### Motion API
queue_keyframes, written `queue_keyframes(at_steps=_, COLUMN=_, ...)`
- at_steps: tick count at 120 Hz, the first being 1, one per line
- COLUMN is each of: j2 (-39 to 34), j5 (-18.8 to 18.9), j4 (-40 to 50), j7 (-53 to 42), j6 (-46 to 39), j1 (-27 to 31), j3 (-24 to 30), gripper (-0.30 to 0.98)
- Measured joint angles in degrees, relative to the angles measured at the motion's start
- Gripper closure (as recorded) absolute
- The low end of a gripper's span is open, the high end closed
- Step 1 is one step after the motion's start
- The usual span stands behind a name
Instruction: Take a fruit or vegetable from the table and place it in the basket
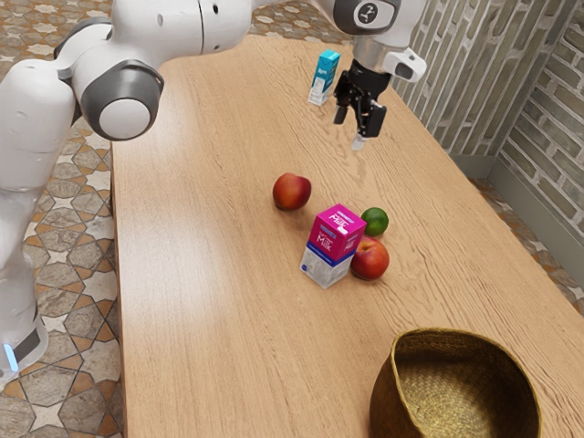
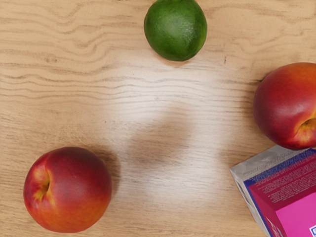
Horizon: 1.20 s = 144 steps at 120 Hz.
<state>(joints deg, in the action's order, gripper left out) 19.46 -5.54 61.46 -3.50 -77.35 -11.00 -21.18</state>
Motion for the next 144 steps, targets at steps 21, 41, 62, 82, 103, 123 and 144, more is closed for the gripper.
queue_keyframes(at_steps=21, j2=0.07, j5=0.04, j4=-0.03, j7=-0.33, j6=-0.65, j1=0.0, j3=0.05, gripper=0.0)
queue_keyframes(at_steps=41, j2=0.65, j5=-0.64, j4=-0.3, j7=-0.52, j6=-2.22, j1=-0.44, j3=1.04, gripper=0.0)
queue_keyframes(at_steps=62, j2=0.92, j5=-0.03, j4=-0.54, j7=-0.18, j6=-4.09, j1=-2.21, j3=3.54, gripper=0.0)
queue_keyframes(at_steps=82, j2=2.51, j5=1.24, j4=-0.87, j7=-0.06, j6=-7.13, j1=-1.88, j3=2.98, gripper=0.0)
queue_keyframes(at_steps=103, j2=3.96, j5=1.24, j4=-1.55, j7=-0.42, j6=-10.51, j1=1.19, j3=2.62, gripper=0.0)
queue_keyframes(at_steps=123, j2=6.11, j5=0.62, j4=-1.68, j7=-1.2, j6=-13.16, j1=3.63, j3=2.79, gripper=0.0)
queue_keyframes(at_steps=144, j2=14.85, j5=-2.37, j4=-4.65, j7=-2.33, j6=-17.95, j1=4.71, j3=3.18, gripper=0.0)
